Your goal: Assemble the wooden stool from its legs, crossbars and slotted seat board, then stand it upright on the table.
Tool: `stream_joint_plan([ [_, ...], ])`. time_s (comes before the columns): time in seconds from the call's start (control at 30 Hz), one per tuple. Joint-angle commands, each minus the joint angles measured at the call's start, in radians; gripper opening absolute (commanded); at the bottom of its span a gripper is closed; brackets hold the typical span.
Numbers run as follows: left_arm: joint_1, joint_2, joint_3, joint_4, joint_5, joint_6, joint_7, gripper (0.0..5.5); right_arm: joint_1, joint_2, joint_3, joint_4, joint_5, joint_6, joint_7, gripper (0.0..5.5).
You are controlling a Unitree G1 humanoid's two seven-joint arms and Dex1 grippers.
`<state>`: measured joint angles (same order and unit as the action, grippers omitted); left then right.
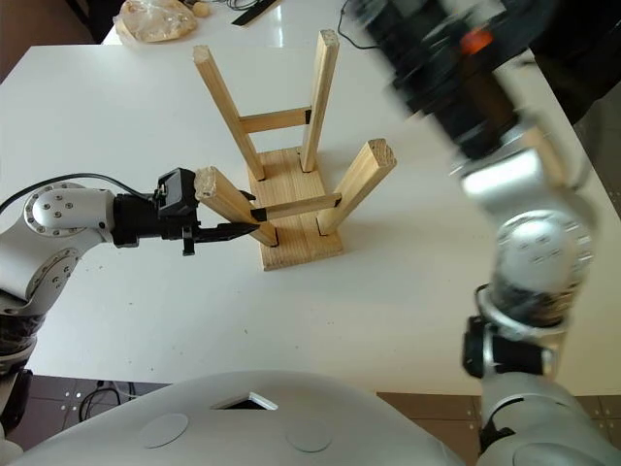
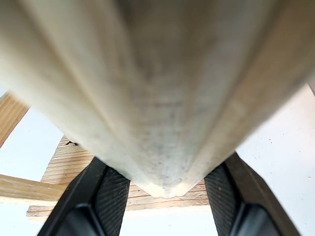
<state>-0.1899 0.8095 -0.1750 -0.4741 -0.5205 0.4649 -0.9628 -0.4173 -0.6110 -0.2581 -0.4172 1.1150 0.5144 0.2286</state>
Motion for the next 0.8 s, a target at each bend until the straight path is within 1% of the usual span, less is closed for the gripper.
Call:
stream_joint_plan([
  [0.03, 0.036, 0.006, -0.043, 0.043, 0.049, 0.079, 0.024, 2.05, 0.146, -0.154, 0.139, 0.319, -0.548, -0.142, -0.031, 3.27],
  [0.1, 0.028, 0.007, -0.044, 0.044, 0.045, 0.079, 0.023, 2.05, 0.209, -0.182, 0.224, 0.355, -0.719, -0.208, -0.028, 3.27],
  [0.2, 0.018, 0.01, -0.047, 0.042, 0.043, 0.082, 0.021, 2.05, 0.262, -0.137, 0.296, 0.247, -0.779, -0.183, -0.025, 3.27],
  [0.27, 0.014, 0.01, -0.051, 0.036, 0.044, 0.087, 0.024, 2.05, 0.273, -0.097, 0.366, 0.141, -0.828, -0.15, -0.03, 3.27],
  [0.33, 0.006, 0.0, -0.068, 0.027, 0.05, 0.097, 0.038, 2.05, 0.254, -0.011, 0.467, -0.035, -0.827, -0.07, -0.044, 3.27],
  [0.4, -0.002, -0.02, -0.096, 0.02, 0.059, 0.109, 0.058, 2.05, 0.202, 0.12, 0.557, -0.184, -0.752, 0.031, -0.067, 3.27],
  [0.47, -0.02, -0.05, -0.135, 0.015, 0.073, 0.119, 0.075, 2.05, 0.137, 0.214, 0.63, -0.256, -0.737, 0.102, -0.08, 3.27],
  [0.5, -0.031, -0.062, -0.149, 0.013, 0.076, 0.124, 0.08, 2.05, 0.116, 0.241, 0.648, -0.266, -0.744, 0.126, -0.084, 3.27],
  [0.57, -0.044, -0.076, -0.162, 0.007, 0.073, 0.132, 0.087, 2.05, 0.114, 0.252, 0.651, -0.243, -0.771, 0.147, -0.083, 3.27],
  [0.63, -0.046, -0.076, -0.157, 0.011, 0.07, 0.136, 0.091, 2.05, 0.161, 0.228, 0.613, -0.186, -0.804, 0.141, -0.074, 3.27],
  [0.7, -0.031, -0.06, -0.137, 0.023, 0.075, 0.131, 0.09, 2.05, 0.224, 0.175, 0.552, -0.104, -0.851, 0.094, -0.059, 3.27],
  [0.8, -0.012, -0.036, -0.097, 0.038, 0.068, 0.13, 0.085, 2.05, 0.286, 0.091, 0.422, 0.073, -0.913, -0.019, -0.038, 3.27],
])
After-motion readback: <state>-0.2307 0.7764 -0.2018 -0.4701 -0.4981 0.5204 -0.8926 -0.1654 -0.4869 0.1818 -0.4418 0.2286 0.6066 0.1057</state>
